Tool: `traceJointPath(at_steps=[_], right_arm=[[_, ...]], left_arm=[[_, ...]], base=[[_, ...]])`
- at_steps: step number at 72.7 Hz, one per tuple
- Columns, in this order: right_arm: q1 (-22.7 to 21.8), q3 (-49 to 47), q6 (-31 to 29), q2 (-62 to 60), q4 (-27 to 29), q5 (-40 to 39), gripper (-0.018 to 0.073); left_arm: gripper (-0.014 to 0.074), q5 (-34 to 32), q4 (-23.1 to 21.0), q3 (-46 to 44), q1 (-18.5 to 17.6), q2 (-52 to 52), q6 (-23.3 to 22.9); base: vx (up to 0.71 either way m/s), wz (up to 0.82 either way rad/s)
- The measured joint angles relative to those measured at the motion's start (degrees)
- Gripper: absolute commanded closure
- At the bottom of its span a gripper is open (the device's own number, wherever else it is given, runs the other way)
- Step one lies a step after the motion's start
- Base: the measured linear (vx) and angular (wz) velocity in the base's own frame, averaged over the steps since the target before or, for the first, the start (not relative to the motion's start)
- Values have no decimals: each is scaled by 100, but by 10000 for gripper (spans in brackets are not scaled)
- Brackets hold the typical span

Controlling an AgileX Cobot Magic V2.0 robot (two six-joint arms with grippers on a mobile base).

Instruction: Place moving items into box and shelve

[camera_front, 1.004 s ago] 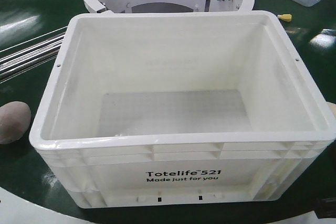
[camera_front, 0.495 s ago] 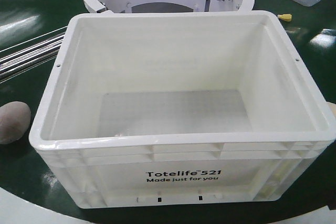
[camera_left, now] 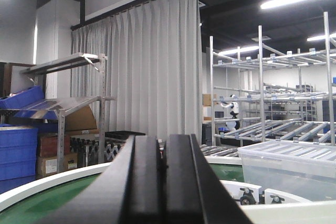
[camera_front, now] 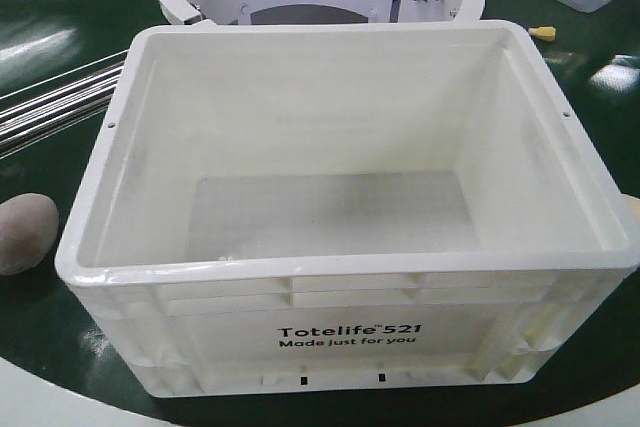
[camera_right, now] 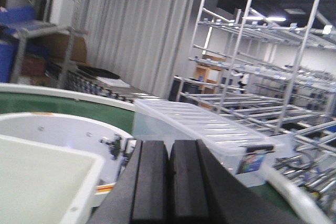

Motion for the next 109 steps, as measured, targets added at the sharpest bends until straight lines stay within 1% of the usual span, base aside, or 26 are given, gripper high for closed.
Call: traceJointPath(at_steps=[7,12,26,31,36,42,46,50,52,54,55,59,62,65,66,72,80,84,89,94,101,109], right_arm=[[0,-470,152,709,-457,0,564],[0,-684,350,1220,-620,0,564],[0,-844,1323,2493,-721,-203,564],[0,-844,1489,2915,-777,-265,563],[0,-844,1602,3251,-778,-371,560],[0,-844,1935,3566,-694,-554,548],[0,-844,2250,3728,-622,-696,523],[0,-844,2424,3811,-608,-831,487],[0,-844,2495,3856,-608,-895,464],[0,-844,2526,3879,-608,-943,430],[0,-844,2526,3886,-608,-951,430],[0,-844,2537,3919,-608,-995,348],[0,-844,2544,3936,-608,-995,305],[0,-844,2550,3954,-608,-995,242],[0,-844,2547,3954,-608,-995,235],[0,-844,2547,3981,-608,-1000,164],[0,-858,2547,4021,-608,-897,153],[0,-967,2547,4021,-608,-524,153],[-73,-1204,2547,4021,-613,52,153],[-288,-1511,2536,4029,-705,544,153],[-708,-2054,2521,4135,-788,888,153],[-1156,-2580,2293,4467,-757,1408,153]], left_arm=[[601,-142,23,-240,0,615,33],[601,-378,28,-297,0,1091,114],[593,-1238,28,-301,0,2271,222],[581,-1483,28,-301,0,2576,222],[554,-1512,28,-301,0,2841,222],[501,-1303,28,-301,0,3058,222],[454,-1133,28,-301,0,3141,217],[395,-970,28,-301,0,3186,171],[372,-939,28,-301,0,3183,157],[329,-923,28,-301,0,3183,151],[311,-923,28,-301,0,3183,146],[237,-910,28,-301,0,3183,133],[195,-905,28,-301,0,3183,128],[155,-868,28,-301,0,3183,109],[146,-852,28,-301,0,3183,103],[118,-820,28,-301,0,3183,78],[118,-882,5,-323,0,3194,2],[118,-726,1,-427,0,3201,-60],[118,-303,4,-687,0,3222,-136],[118,212,4,-988,0,3288,-171],[118,739,4,-1409,0,3431,-331],[118,1373,4,-1991,0,3773,-921]], base=[[0,0],[0,0],[0,0],[0,0],[0,0],[0,0],[0,0],[0,0],[0,0],[0,0],[0,0],[0,0],[0,0],[0,0],[0,0],[0,0],[0,0],[0,0],[0,0],[0,0],[0,0],[0,0]])
